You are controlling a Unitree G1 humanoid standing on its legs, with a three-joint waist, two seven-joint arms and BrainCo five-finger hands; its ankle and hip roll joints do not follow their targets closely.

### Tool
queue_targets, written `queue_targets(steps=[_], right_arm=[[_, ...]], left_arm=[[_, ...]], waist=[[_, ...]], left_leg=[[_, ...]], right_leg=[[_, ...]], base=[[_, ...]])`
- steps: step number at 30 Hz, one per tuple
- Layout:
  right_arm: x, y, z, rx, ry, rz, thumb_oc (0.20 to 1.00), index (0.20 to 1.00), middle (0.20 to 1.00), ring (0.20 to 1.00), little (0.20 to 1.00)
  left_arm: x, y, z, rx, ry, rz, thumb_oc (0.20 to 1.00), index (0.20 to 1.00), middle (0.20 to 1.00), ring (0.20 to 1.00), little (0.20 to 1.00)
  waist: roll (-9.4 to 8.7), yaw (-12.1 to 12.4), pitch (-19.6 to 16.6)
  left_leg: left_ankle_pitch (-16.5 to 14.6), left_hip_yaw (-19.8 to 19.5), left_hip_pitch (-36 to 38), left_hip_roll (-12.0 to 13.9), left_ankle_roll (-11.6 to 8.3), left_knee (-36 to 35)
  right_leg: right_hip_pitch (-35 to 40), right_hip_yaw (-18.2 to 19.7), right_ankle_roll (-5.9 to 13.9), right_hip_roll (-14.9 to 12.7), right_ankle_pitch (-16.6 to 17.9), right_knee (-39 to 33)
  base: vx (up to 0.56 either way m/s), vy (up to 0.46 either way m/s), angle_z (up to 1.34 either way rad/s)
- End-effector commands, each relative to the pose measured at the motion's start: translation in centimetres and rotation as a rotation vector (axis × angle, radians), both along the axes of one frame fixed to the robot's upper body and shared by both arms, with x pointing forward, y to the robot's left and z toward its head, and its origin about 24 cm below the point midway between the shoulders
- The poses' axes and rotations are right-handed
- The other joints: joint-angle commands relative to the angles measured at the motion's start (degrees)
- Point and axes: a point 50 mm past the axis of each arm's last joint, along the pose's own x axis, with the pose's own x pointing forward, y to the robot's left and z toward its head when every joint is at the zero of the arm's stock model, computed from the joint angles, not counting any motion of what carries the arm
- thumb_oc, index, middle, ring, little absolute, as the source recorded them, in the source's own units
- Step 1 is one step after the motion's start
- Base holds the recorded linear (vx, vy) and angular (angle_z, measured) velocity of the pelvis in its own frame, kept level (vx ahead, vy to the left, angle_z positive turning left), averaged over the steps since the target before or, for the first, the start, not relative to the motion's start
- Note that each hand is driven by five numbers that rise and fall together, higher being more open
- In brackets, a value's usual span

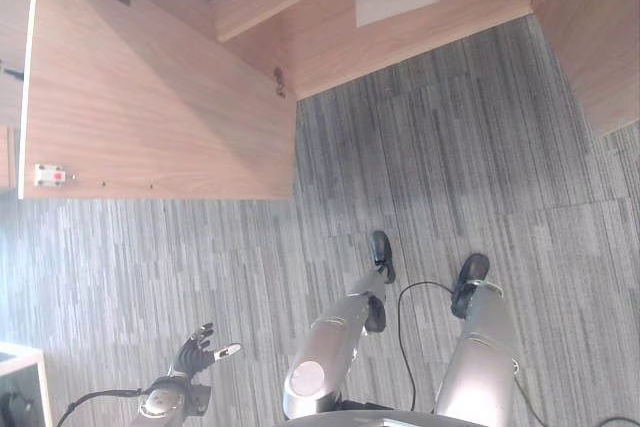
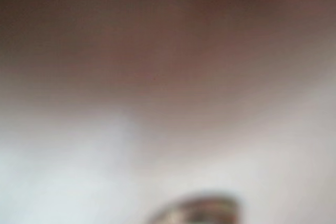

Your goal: Put the empty folder in the office cabinet

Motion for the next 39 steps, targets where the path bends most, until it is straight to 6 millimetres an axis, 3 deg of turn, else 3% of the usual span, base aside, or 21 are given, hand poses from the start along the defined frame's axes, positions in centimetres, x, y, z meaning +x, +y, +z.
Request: queue_targets(steps=[1, 3, 9, 12, 14, 17, 19, 24, 30, 31, 35, 37, 39], right_arm=[[1.7, 0.2, -3.7, -0.176, 0.179, -0.028, 1.0, 1.0, 1.0, 1.0, 1.0], [3.6, 4.1, -1.3, -0.382, 0.237, 0.179, 1.0, 1.0, 1.0, 1.0, 1.0], [5.4, 6.5, -3.5, -0.538, 0.366, 0.418, 1.0, 1.0, 1.0, 1.0, 1.0], [6.4, 7.2, -6.6, -0.602, 0.486, 0.512, 1.0, 1.0, 1.0, 1.0, 1.0], [6.5, 7.3, -7.1, -0.61, 0.508, 0.518, 1.0, 1.0, 1.0, 1.0, 1.0], [7.4, 8.0, -11.3, -0.658, 0.622, 0.559, 1.0, 1.0, 1.0, 1.0, 1.0], [7.5, 8.2, -12.1, -0.654, 0.632, 0.583, 1.0, 1.0, 1.0, 1.0, 1.0], [8.4, 10.2, -16.8, -0.646, 0.683, 0.682, 1.0, 1.0, 1.0, 1.0, 1.0], [9.6, 12.5, -19.1, -0.605, 0.685, 0.729, 1.0, 1.0, 1.0, 1.0, 1.0], [10.1, 13.2, -19.5, -0.57, 0.679, 0.722, 1.0, 1.0, 1.0, 1.0, 1.0], [10.5, 13.6, -20.5, -0.518, 0.682, 0.684, 1.0, 1.0, 1.0, 1.0, 1.0], [10.4, 13.2, -22.1, -0.425, 0.691, 0.656, 1.0, 1.0, 1.0, 1.0, 1.0], [9.6, 12.3, -24.9, -0.319, 0.715, 0.665, 1.0, 1.0, 1.0, 1.0, 1.0]], left_arm=[[1.7, 0.6, 0.4, -0.005, -0.051, 0.061, 1.0, 1.0, 1.0, 1.0, 1.0], [0.5, 0.3, 0.0, -0.048, -0.046, 0.051, 1.0, 1.0, 1.0, 1.0, 1.0], [-0.2, 0.9, 0.1, -0.069, -0.046, 0.034, 1.0, 1.0, 1.0, 1.0, 1.0], [-0.6, 1.0, 0.2, -0.081, -0.051, 0.032, 1.0, 1.0, 1.0, 1.0, 1.0], [-0.7, 1.1, 0.2, -0.082, -0.054, 0.035, 1.0, 1.0, 1.0, 1.0, 1.0], [-0.5, 1.3, 0.5, -0.08, -0.088, 0.045, 1.0, 1.0, 1.0, 1.0, 1.0], [-0.4, 1.4, 0.6, -0.078, -0.097, 0.054, 1.0, 1.0, 1.0, 1.0, 1.0], [1.0, 2.6, 1.4, -0.038, -0.169, 0.143, 1.0, 1.0, 1.0, 1.0, 1.0], [3.3, 3.9, 2.6, 0.028, -0.241, 0.209, 1.0, 1.0, 1.0, 1.0, 1.0], [4.3, 4.6, 3.4, 0.064, -0.286, 0.255, 1.0, 1.0, 1.0, 1.0, 1.0], [5.2, 5.4, 4.3, 0.098, -0.341, 0.328, 1.0, 1.0, 1.0, 1.0, 1.0], [5.6, 6.5, 5.1, 0.128, -0.399, 0.41, 1.0, 1.0, 1.0, 1.0, 1.0], [5.8, 7.4, 6.0, 0.162, -0.465, 0.498, 1.0, 1.0, 1.0, 1.0, 1.0]], waist=[[2.02, -3.43, 1.82], [3.56, -3.54, 2.32], [3.27, -3.58, 2.51], [2.7, -3.71, 2.58], [2.55, -3.72, 2.6], [1.21, -3.57, 2.9], [0.92, -3.48, 2.96], [-1.65, -2.08, 2.35], [-4.14, 0.24, 1.94], [-5.46, 1.46, 1.85], [-7.08, 2.67, 1.71], [-8.87, 3.6, 1.25], [-10.64, 4.17, 0.07]], left_leg=[[-7.41, -2.35, 6.28, 4.18, -3.78, 1.94], [-7.2, -3.66, 7.54, 3.86, -4.41, 0.97], [-7.13, -3.85, 10.11, 4.1, -4.77, -0.07], [-7.19, -3.35, 11.88, 4.39, -4.76, -0.32], [-7.19, -3.31, 12.1, 4.41, -4.78, -0.38], [-6.98, -3.01, 13.37, 4.69, -4.5, -0.75], [-6.96, -3.07, 13.54, 4.7, -4.43, -0.73], [-6.74, -4.16, 14.73, 4.69, -3.79, -1.17], [-6.67, -5.75, 15.25, 4.72, -3.27, -0.74], [-6.98, -6.76, 15.57, 4.65, -2.93, -0.55], [-7.26, -7.82, 16.03, 4.74, -2.7, -0.28], [-7.6, -8.52, 16.92, 4.78, -2.46, -0.41], [-8.06, -9.08, 18.12, 4.68, -2.17, -0.76]], right_leg=[[8.16, 0.65, 0.27, 2.94, 0.83, -13.57], [7.81, 2.11, -0.7, 3.11, -0.28, -12.8], [9.65, 1.84, -0.91, 3.42, -0.57, -13.25], [11.51, 1.2, -0.68, 3.49, -0.17, -13.94], [11.84, 1.05, -0.6, 3.53, -0.08, -14.12], [14.05, 0.29, -0.21, 4.07, 0.84, -15.51], [14.62, 0.21, -0.17, 4.22, 1.0, -15.87], [18.91, -0.94, 0.85, 4.95, 2.09, -18.35], [22.57, -2.31, 1.66, 5.32, 3.46, -20.44], [24.14, -2.99, 1.95, 5.49, 4.03, -21.39], [26.06, -3.63, 2.19, 5.87, 4.79, -22.66], [28.61, -4.17, 2.62, 6.27, 5.81, -24.84], [31.45, -4.52, 3.16, 6.59, 6.95, -27.59]], base=[[0.02, 0.062, -0.27], [0.04, 0.144, -0.52], [0.03, 0.064, -0.12], [0.03, 0.08, -0.11], [0.0, 0.044, 0.09], [0.0, 0.089, 0.05], [0.0, 0.049, 0.08], [0.01, 0.073, 0.07], [0.0, -0.001, 0.24], [-0.01, -0.017, 0.2], [-0.01, -0.017, 0.26], [0.03, 0.03, 0.31], [0.06, 0.118, 0.22]])
